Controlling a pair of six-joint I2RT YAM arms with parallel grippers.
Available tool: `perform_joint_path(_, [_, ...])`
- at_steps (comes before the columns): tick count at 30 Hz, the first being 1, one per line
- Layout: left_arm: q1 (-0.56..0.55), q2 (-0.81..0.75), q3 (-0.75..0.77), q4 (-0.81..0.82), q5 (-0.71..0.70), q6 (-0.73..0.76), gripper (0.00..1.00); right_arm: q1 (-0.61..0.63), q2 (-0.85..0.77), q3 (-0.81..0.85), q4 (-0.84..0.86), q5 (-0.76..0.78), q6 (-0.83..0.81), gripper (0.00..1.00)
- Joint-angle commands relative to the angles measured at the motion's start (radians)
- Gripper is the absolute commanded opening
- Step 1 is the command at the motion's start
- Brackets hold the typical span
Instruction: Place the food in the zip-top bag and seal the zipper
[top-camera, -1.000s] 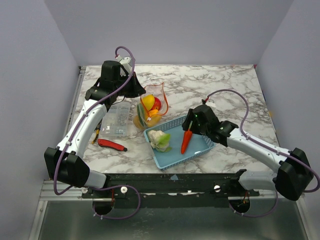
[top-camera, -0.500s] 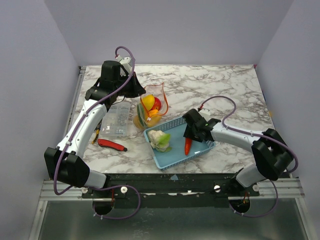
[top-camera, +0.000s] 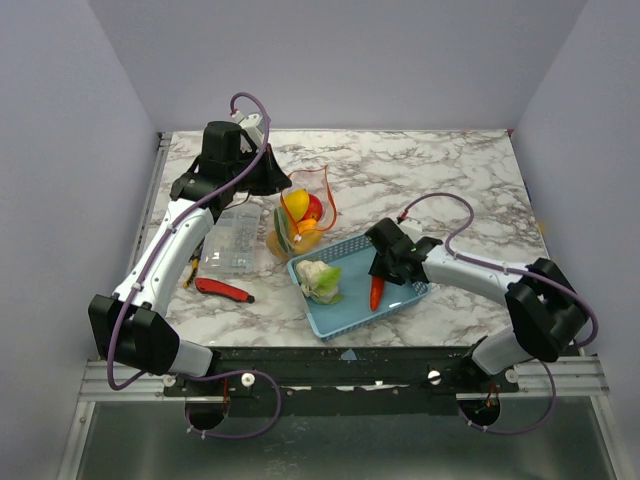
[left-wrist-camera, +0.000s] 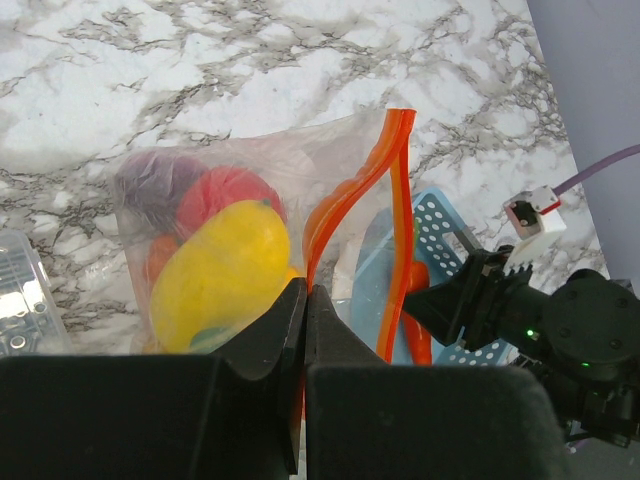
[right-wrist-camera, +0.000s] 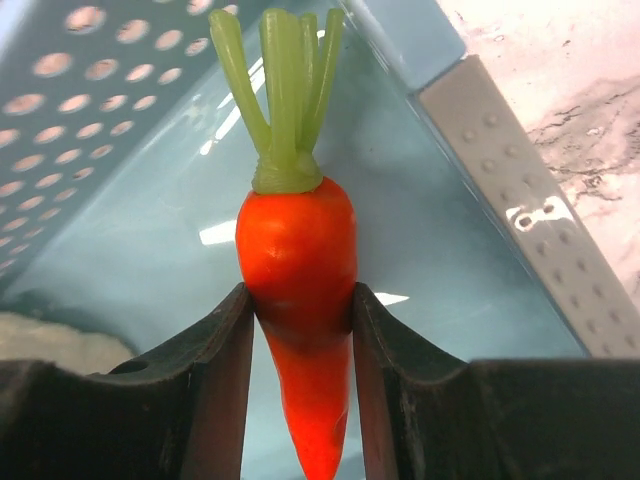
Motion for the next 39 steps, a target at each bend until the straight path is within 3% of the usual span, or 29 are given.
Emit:
perform_joint_path(1, [0.004, -0.020, -0.004, 0.025, 0.022, 0.000, 0.00, 0.000, -0.136, 0.026, -0.041, 0.018, 0.002, 0.14])
perform_joint_path(11, [0.004, -0.022, -0.005, 0.027, 0.022, -0.002, 0.00, 0.000, -0.365, 0.031, 0.121, -0.091, -0.140, 0.10])
perform_joint_path(19, [0.002, -0.024, -0.006, 0.027, 0.019, 0.001, 0.00, -0.001, -0.347, -0.001, 0.105, -0.083, -0.089, 0.10])
perform_joint_path(26, [0.002, -0.022, -0.006, 0.027, 0.021, -0.001, 0.00, -0.001, -0.330, -0.008, 0.244, -0.305, -0.180, 0.10])
perform_joint_path(34, [0.002, -0.022, -0.006, 0.026, 0.020, 0.001, 0.00, -0.001, -0.205, 0.240, 0.217, -0.637, -0.304, 0.13])
perform_joint_path(39, [0.002, -0.020, -0.005, 0.025, 0.024, 0.001, 0.00, -0.001, -0.029, 0.443, 0.111, -0.777, -0.240, 0.13])
